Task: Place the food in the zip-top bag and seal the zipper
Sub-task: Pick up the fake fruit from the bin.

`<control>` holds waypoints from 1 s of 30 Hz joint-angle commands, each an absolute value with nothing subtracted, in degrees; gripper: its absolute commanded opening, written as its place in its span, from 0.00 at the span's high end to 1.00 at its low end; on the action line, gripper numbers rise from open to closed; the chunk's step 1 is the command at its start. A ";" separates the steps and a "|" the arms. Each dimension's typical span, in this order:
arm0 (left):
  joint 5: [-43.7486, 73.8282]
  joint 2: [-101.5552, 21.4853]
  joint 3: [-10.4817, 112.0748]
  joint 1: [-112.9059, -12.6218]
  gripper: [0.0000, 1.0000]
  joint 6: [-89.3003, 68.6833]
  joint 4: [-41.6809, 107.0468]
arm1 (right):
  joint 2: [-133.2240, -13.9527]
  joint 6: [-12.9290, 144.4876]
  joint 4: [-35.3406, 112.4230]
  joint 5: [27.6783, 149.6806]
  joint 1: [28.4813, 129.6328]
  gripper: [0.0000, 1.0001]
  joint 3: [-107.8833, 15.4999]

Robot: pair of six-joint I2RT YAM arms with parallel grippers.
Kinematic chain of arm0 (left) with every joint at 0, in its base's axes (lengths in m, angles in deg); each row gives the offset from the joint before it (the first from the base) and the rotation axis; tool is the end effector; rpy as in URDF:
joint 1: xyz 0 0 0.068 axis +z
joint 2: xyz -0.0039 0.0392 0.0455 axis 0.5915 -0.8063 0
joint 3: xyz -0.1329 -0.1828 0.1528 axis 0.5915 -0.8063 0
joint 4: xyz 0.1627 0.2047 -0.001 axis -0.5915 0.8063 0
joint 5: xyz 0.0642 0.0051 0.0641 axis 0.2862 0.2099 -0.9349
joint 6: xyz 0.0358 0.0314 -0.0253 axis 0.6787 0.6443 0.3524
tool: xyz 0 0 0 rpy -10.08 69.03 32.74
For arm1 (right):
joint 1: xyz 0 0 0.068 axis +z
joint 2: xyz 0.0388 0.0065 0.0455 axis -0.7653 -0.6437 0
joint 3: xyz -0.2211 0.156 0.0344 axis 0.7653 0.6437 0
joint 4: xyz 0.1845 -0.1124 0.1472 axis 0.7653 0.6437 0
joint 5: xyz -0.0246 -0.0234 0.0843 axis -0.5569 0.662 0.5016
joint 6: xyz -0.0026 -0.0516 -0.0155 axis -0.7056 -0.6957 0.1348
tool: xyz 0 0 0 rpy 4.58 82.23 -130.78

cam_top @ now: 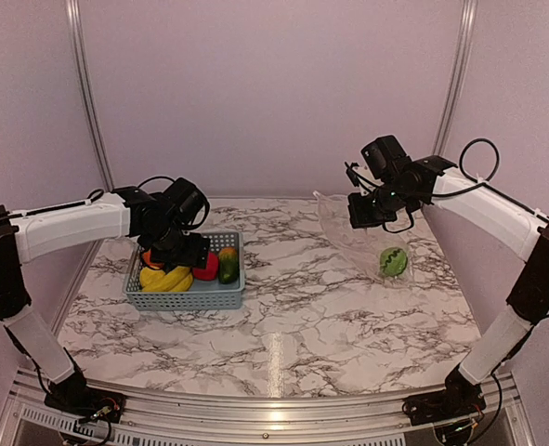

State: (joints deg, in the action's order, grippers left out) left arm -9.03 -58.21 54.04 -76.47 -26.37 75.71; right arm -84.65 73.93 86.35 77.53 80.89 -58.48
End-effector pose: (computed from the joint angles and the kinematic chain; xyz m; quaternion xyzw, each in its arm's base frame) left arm 0.2687 -0.2144 0.2648 0.0680 0.9530 -0.0372 0.2930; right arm 0.2970 0.1757 0.3320 -0.1220 0.9390 0.0983 0.3062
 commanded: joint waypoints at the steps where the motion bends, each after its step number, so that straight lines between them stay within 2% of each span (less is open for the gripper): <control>1: -6.93 -62.07 56.69 -74.02 0.16 -26.45 75.55 | -84.72 74.46 84.84 78.21 81.45 1.00 -59.08; 9: -3.68 -68.82 61.92 -72.11 0.20 -26.88 75.35 | -84.26 74.51 84.62 78.24 81.38 1.00 -58.25; 30: -0.95 -79.17 67.60 -70.41 0.19 -27.32 75.30 | -83.66 75.03 83.47 78.59 81.39 1.00 -56.25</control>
State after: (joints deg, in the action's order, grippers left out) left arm -1.45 -77.22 65.98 -70.96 -26.85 74.91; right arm -84.65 74.19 84.47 78.25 80.91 -56.84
